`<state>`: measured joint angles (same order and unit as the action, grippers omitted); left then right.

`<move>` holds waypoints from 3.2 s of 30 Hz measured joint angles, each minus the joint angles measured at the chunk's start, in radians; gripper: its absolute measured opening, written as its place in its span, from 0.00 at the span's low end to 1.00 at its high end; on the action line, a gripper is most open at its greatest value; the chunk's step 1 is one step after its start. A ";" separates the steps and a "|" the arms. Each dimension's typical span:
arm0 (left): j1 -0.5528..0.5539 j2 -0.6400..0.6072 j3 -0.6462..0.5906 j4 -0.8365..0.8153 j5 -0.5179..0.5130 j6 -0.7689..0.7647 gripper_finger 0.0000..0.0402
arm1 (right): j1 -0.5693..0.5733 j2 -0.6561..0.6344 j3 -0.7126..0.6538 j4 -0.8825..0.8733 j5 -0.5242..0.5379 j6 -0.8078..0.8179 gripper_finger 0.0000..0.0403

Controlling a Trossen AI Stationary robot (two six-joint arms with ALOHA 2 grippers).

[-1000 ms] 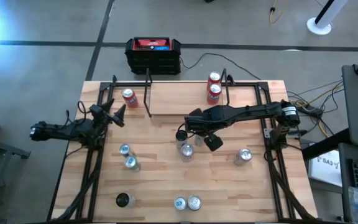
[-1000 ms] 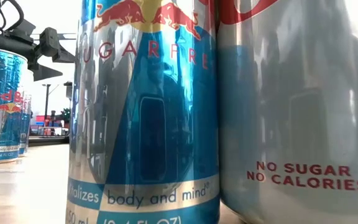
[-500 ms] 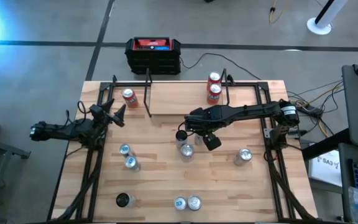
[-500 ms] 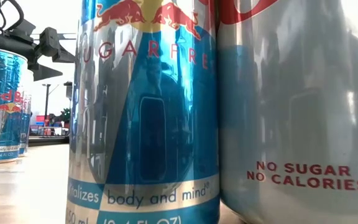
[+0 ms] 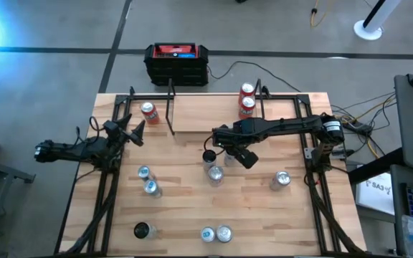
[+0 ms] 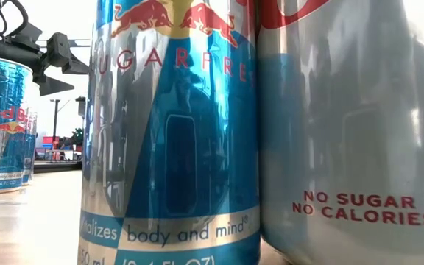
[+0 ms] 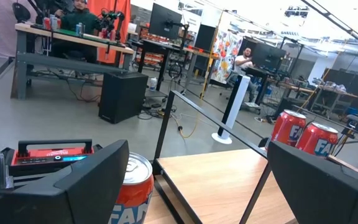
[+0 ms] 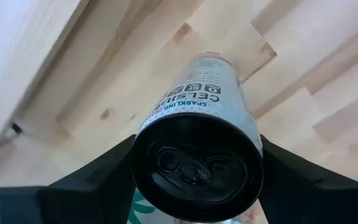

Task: Place canned beverage on shelf
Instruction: Put the top white pink soda can on the shelf

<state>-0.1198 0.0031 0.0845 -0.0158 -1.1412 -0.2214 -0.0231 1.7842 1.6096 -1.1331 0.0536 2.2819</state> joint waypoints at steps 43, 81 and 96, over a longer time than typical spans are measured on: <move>0.000 0.000 0.000 0.000 0.000 0.000 0.92 | -0.037 0.004 0.051 -0.046 -0.001 -0.899 0.94; 0.000 0.000 0.000 0.000 0.000 0.000 0.92 | 0.131 0.034 0.052 -0.092 0.400 -0.623 0.94; 0.000 0.000 0.000 0.000 0.000 0.000 0.92 | 0.137 0.078 0.052 -0.096 0.460 -0.565 0.94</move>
<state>-0.1197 0.0029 0.0845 -0.0158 -1.1412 -0.2212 0.1135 1.8626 1.6613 -1.2293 0.5135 1.7168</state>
